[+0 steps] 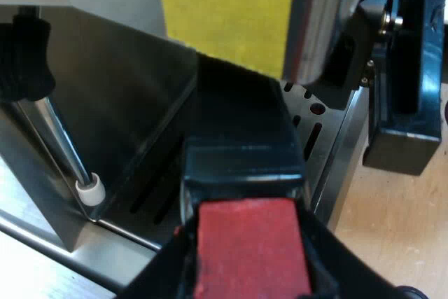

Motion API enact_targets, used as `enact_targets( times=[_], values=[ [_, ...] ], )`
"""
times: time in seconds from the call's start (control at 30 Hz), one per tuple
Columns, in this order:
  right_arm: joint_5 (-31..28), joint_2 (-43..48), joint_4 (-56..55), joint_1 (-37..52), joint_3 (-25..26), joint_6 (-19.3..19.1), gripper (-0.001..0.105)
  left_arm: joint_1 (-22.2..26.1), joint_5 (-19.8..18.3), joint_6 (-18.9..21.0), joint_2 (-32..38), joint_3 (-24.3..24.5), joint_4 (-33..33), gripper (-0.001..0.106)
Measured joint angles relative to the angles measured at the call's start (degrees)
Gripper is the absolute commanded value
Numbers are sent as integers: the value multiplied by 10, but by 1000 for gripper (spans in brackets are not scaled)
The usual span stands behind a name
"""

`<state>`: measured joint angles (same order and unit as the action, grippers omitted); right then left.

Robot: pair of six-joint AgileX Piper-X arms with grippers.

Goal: Put the handle in the coffee machine

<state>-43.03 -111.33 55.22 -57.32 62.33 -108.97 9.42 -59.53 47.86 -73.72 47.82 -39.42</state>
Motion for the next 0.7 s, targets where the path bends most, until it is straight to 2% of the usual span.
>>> enact_targets(
  times=[0.1, 0.63, 0.7],
  values=[
    [4, -5, 13, 0, 0, -18, 38, 0, 0, 0, 0, 0, 0, 0],
    [4, -7, 20, 0, 0, -20, 38, 0, 8, -26, 0, 5, -24, 0],
    [4, -7, 20, 0, 0, -20, 38, 0, 8, -27, 0, 7, -25, 4]
  ],
)
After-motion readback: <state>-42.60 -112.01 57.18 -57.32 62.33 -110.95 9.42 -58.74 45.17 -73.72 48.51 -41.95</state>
